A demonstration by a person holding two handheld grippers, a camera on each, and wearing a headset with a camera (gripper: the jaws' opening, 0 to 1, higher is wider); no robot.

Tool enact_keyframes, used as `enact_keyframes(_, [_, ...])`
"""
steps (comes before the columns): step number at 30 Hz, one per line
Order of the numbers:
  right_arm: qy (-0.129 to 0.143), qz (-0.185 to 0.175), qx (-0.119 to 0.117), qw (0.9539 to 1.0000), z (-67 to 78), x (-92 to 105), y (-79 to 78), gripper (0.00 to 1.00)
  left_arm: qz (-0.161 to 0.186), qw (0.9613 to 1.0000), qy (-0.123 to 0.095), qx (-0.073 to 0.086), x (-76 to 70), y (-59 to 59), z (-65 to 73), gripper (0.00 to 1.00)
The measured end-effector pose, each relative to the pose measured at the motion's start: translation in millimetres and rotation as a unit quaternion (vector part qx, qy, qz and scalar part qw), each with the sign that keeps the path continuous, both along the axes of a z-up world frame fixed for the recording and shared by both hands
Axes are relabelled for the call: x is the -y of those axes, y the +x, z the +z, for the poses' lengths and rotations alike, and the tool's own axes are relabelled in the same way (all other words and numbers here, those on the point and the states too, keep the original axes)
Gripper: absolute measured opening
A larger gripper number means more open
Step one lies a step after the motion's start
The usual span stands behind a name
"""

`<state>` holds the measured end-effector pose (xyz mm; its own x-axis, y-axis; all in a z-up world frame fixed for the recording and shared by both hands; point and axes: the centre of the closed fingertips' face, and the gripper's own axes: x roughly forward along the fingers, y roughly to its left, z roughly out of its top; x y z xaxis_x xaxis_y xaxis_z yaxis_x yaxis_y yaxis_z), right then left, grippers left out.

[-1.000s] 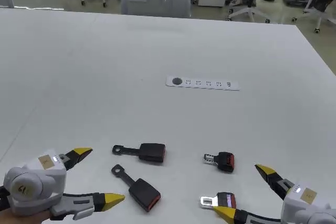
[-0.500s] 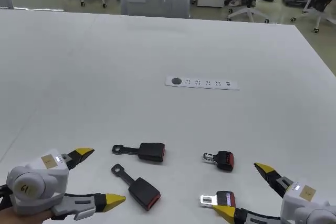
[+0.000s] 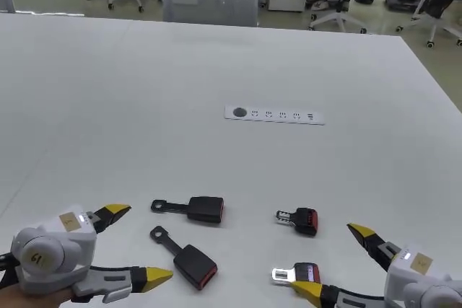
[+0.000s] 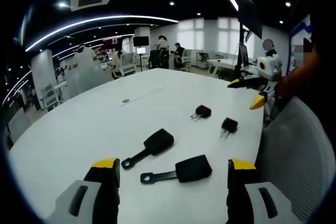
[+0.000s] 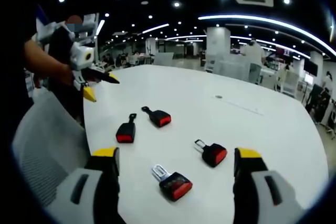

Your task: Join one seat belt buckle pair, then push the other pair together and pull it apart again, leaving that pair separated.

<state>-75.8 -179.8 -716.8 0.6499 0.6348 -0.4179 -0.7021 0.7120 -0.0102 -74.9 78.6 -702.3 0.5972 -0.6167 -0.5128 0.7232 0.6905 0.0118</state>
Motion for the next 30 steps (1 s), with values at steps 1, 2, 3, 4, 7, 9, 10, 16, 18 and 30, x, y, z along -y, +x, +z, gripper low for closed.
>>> enact_keyframes(1, [-0.001,0.0,0.0,1.0,0.0,0.0,0.1,0.91,0.0,1.0,0.0,0.0,-0.7,0.2,-0.1,0.86])
enact_keyframes(2, [-0.001,0.0,0.0,1.0,0.0,-0.2,0.1,0.91,0.0,1.0,0.0,0.0,-0.6,0.2,0.3,0.86])
enact_keyframes(3, [-0.001,0.0,-0.001,1.0,-0.1,-0.2,0.1,0.91,0.0,1.0,0.0,0.001,-0.4,0.2,1.1,0.86])
enact_keyframes(4, [-0.001,0.0,-0.001,1.0,-0.3,-0.3,0.0,0.91,-0.001,1.0,0.001,0.001,-0.5,0.4,1.2,0.85])
enact_keyframes(7, [-0.001,0.001,-0.003,1.0,-1.5,-0.8,-0.2,0.91,-0.001,1.0,0.001,0.002,-0.1,1.1,3.0,0.85])
enact_keyframes(9, [-0.001,0.001,-0.004,1.0,-2.1,-1.2,-0.6,0.91,-0.001,1.0,0.001,0.003,0.1,1.7,3.5,0.85])
enact_keyframes(10, [0.0,0.001,-0.003,1.0,-2.0,-1.5,-0.7,0.91,-0.001,1.0,0.001,0.003,0.2,1.6,3.6,0.85])
enact_keyframes(16, [0.0,0.003,-0.003,1.0,-1.3,-2.1,-1.5,0.92,-0.001,1.0,0.002,0.002,0.1,0.9,2.9,0.85])
enact_keyframes(18, [0.0,0.003,-0.002,1.0,-0.7,-2.1,-1.4,0.92,-0.002,1.0,0.002,0.003,-0.9,1.3,3.0,0.85])
enact_keyframes(30, [0.002,0.004,-0.001,1.0,1.9,-0.8,-2.2,0.92,-0.004,1.0,0.007,0.003,-4.8,4.0,1.6,0.85])
